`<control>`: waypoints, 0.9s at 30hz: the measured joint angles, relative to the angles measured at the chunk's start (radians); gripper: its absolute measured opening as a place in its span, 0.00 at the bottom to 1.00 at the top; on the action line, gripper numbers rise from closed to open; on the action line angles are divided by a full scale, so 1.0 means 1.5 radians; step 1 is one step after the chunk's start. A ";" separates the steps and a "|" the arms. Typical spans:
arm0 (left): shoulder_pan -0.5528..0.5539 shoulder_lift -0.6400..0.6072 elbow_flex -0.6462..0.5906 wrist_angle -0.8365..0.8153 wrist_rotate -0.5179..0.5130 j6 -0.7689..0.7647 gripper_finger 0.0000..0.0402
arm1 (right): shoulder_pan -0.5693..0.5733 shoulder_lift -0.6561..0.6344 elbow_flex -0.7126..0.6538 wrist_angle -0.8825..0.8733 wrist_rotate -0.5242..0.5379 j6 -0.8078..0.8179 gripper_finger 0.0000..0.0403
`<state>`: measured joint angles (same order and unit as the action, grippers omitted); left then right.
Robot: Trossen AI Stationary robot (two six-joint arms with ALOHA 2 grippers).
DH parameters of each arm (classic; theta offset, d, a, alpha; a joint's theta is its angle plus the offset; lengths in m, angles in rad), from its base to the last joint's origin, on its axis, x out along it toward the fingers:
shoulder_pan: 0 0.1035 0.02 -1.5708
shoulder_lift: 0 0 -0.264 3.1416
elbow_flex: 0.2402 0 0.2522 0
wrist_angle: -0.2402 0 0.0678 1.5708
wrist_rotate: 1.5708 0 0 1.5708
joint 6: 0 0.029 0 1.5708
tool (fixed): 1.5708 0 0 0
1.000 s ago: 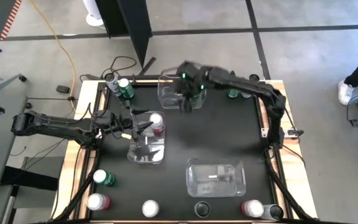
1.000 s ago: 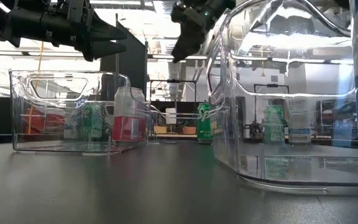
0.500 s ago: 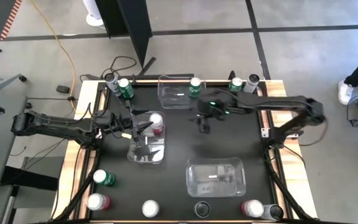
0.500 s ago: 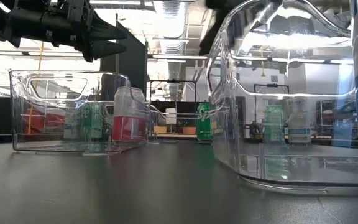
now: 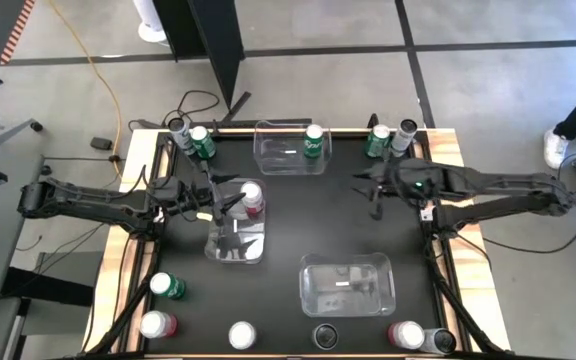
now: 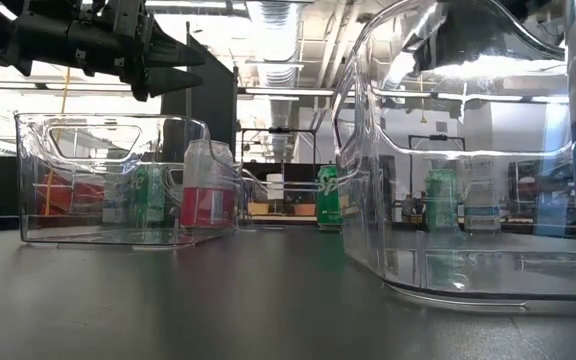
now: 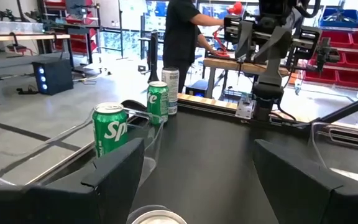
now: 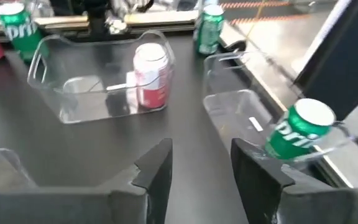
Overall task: Sort soda cans
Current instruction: Put the green soda can into the top transparent bin
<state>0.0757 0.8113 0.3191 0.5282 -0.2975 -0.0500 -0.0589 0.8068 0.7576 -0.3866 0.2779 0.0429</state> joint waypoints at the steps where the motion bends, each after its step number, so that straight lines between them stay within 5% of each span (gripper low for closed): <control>1: 0.000 0.000 0.000 0.000 0.000 -0.001 0.73 | 0.006 -0.017 -0.009 -0.003 0.014 0.004 0.42; 14: 0.000 0.000 0.000 0.000 -0.009 -0.018 0.73 | 0.049 -0.089 -0.052 -0.009 0.133 0.007 0.24; 27: 0.000 0.000 0.000 0.000 -0.011 -0.018 0.73 | 0.035 -0.088 -0.052 -0.033 0.148 -0.003 0.13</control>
<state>0.0757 0.8112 0.3191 0.5282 -0.3133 -0.0765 -0.0068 0.6746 0.6796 -0.4355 0.4995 0.0387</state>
